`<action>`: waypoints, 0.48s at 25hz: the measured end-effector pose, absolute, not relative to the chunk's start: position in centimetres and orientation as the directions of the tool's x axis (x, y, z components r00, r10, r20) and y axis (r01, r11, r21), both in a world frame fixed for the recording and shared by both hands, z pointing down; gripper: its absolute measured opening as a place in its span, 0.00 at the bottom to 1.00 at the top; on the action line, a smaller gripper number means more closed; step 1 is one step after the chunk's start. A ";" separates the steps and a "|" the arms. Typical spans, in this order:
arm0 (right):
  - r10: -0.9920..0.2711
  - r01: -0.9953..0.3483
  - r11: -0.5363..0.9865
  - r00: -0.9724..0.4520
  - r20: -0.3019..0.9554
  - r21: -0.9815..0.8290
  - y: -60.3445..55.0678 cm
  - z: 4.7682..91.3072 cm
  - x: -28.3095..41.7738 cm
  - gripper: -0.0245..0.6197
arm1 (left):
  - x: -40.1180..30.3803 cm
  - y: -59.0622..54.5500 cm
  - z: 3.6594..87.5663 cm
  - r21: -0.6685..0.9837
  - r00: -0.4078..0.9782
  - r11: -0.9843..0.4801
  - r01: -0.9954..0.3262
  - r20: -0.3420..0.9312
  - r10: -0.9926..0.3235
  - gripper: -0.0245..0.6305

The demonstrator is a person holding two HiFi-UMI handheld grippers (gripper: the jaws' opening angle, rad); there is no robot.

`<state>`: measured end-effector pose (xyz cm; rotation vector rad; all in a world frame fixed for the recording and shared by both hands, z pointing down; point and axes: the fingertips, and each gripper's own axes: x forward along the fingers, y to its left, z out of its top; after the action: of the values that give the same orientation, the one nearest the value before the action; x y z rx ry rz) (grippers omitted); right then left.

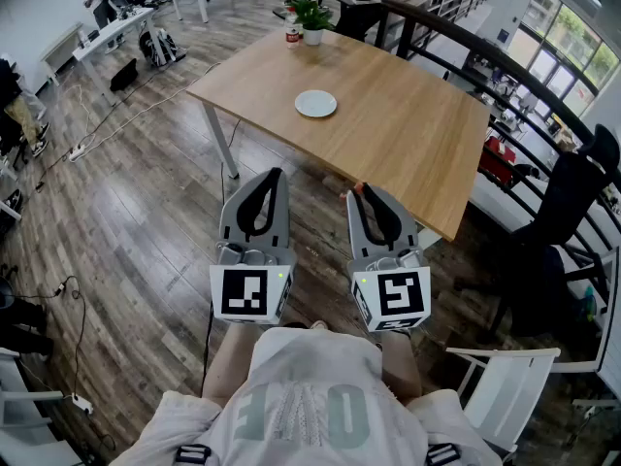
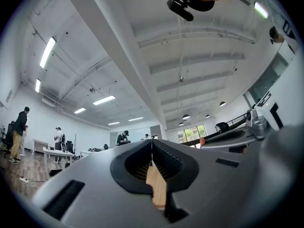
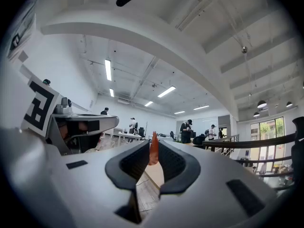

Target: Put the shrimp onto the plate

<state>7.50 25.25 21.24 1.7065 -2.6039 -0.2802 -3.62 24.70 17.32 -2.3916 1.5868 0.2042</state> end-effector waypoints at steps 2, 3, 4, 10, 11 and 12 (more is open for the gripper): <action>-0.911 -0.908 0.388 -0.404 -0.083 0.160 25.3 21.5 7.7 0.14 | -3.4 24.5 17.7 -0.135 0.391 -0.368 -0.920 -0.254 -0.884 0.05; -0.910 -0.907 0.389 -0.405 -0.083 0.163 25.2 21.5 7.8 0.14 | -3.3 24.4 17.8 -0.132 0.392 -0.369 -0.920 -0.251 -0.885 0.05; -0.910 -0.906 0.390 -0.407 -0.084 0.168 25.2 21.6 7.9 0.14 | -3.2 24.3 18.0 -0.131 0.393 -0.371 -0.919 -0.249 -0.885 0.05; -0.915 -0.910 0.380 -0.396 -0.073 0.166 24.4 21.9 8.8 0.14 | -2.4 23.2 18.2 -0.128 0.404 -0.384 -0.915 -0.238 -0.883 0.05; -0.914 -0.908 0.384 -0.399 -0.074 0.167 24.3 22.0 8.9 0.14 | -2.3 23.0 18.3 -0.126 0.404 -0.385 -0.914 -0.236 -0.884 0.05; -0.912 -0.906 0.387 -0.404 -0.078 0.170 24.2 22.0 8.9 0.14 | -2.3 22.8 18.3 -0.125 0.405 -0.386 -0.914 -0.233 -0.884 0.05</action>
<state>8.93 24.18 22.02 1.6996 -2.5929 -0.2884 -2.27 22.83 18.35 -2.4290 1.5854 0.1870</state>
